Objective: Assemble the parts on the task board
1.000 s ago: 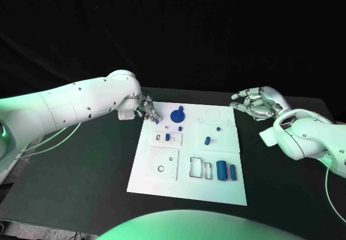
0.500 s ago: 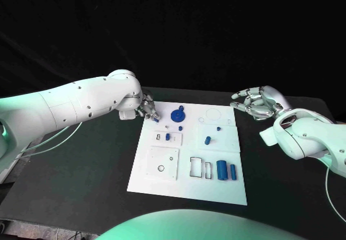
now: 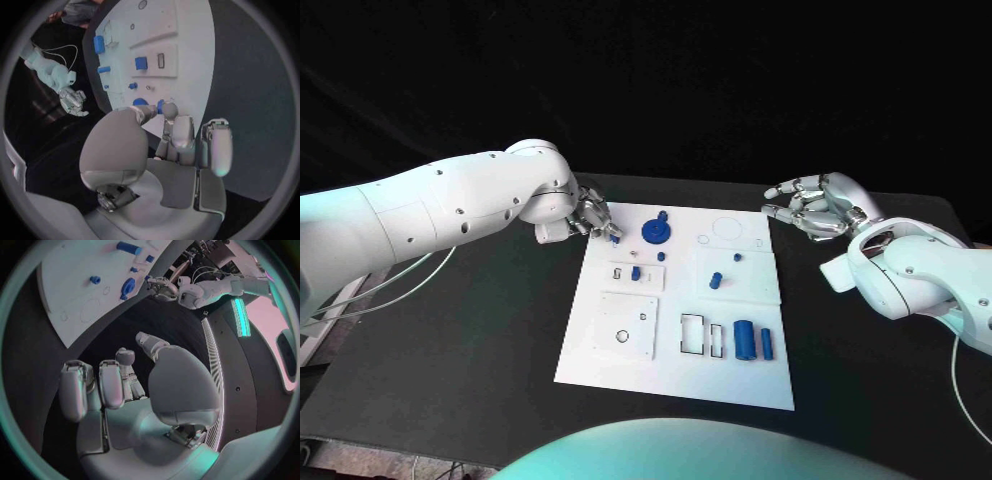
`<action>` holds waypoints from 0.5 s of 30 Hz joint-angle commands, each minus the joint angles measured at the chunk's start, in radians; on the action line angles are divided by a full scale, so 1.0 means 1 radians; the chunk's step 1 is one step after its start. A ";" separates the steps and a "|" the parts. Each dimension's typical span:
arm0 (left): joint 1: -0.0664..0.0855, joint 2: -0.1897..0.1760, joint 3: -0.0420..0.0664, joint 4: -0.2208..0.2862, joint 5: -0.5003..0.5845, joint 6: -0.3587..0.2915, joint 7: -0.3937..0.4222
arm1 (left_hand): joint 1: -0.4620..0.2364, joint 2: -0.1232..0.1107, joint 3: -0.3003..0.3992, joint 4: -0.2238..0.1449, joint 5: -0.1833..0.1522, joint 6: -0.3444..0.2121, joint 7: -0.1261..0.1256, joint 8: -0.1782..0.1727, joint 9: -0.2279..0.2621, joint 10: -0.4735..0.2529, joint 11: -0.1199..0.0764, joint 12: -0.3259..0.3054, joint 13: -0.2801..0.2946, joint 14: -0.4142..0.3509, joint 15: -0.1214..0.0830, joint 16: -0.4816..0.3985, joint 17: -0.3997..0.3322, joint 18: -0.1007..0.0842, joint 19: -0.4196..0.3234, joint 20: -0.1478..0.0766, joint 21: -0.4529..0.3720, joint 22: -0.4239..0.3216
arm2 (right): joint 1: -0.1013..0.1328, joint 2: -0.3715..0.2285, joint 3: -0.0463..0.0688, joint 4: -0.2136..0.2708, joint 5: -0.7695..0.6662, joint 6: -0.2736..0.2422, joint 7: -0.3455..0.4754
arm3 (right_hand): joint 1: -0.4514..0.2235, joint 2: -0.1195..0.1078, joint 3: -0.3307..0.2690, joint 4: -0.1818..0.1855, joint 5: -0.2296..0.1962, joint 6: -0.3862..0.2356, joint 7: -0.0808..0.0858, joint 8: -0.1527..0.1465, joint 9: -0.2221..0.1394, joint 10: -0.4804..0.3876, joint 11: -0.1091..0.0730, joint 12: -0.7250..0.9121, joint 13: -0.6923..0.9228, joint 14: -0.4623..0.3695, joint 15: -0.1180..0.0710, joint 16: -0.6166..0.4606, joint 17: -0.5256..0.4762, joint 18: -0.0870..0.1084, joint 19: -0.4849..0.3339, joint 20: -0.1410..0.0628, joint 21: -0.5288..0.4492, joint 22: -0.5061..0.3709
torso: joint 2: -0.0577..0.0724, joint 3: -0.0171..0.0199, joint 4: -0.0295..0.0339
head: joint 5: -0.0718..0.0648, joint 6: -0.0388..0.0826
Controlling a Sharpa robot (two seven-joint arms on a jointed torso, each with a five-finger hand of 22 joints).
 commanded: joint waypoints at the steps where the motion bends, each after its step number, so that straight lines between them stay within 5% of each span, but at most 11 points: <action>1: -0.001 -0.021 0.001 0.038 0.054 -0.024 0.010 | -0.012 0.002 0.144 -0.139 -0.007 -0.008 0.000 0.006 0.034 0.007 -0.001 0.005 -0.002 0.001 -0.006 0.001 -0.001 0.006 0.024 -0.006 0.005 0.117 | -0.001 0.001 0.000 0.000 -0.004 0.014 -0.002 | -0.010 0.000 -0.002 0.006 0.004 -0.004 -0.001 0.007 -0.001 -0.004 -0.003 0.001 0.001 0.014 0.001 -0.007 -0.002 0.014 -0.009 0.000 -0.005 0.116 | 0.001 0.0003 0.0007 | 0.000 0.000; 11: -0.038 -0.120 0.002 0.188 0.011 -0.094 0.073 | -0.020 -0.005 0.165 -0.150 -0.006 -0.006 -0.003 0.015 0.040 0.015 -0.004 0.016 0.008 0.001 -0.008 0.002 -0.001 0.005 0.026 -0.007 0.007 0.122 | -0.002 0.003 0.000 -0.002 -0.005 0.014 -0.001 | -0.010 0.000 -0.002 0.006 0.004 -0.004 -0.001 0.007 -0.001 -0.004 -0.003 0.001 0.001 0.014 0.001 -0.007 -0.002 0.014 -0.009 0.000 -0.005 0.116 | 0.001 0.0002 -0.0023 | 0.011 -0.002; 15: -0.050 -0.145 0.001 0.228 -0.032 -0.127 0.115 | -0.024 -0.011 0.178 -0.158 -0.005 -0.005 -0.005 0.020 0.043 0.021 -0.006 0.023 0.015 0.002 -0.009 0.002 0.000 0.004 0.029 -0.009 0.010 0.127 | -0.003 0.004 0.000 -0.003 -0.005 0.015 -0.001 | -0.010 0.000 -0.002 0.006 0.004 -0.004 -0.001 0.007 -0.001 -0.004 -0.003 0.001 0.001 0.014 0.001 -0.007 -0.002 0.014 -0.009 0.000 -0.005 0.116 | 0.000 -0.0019 0.0023 | 0.007 -0.005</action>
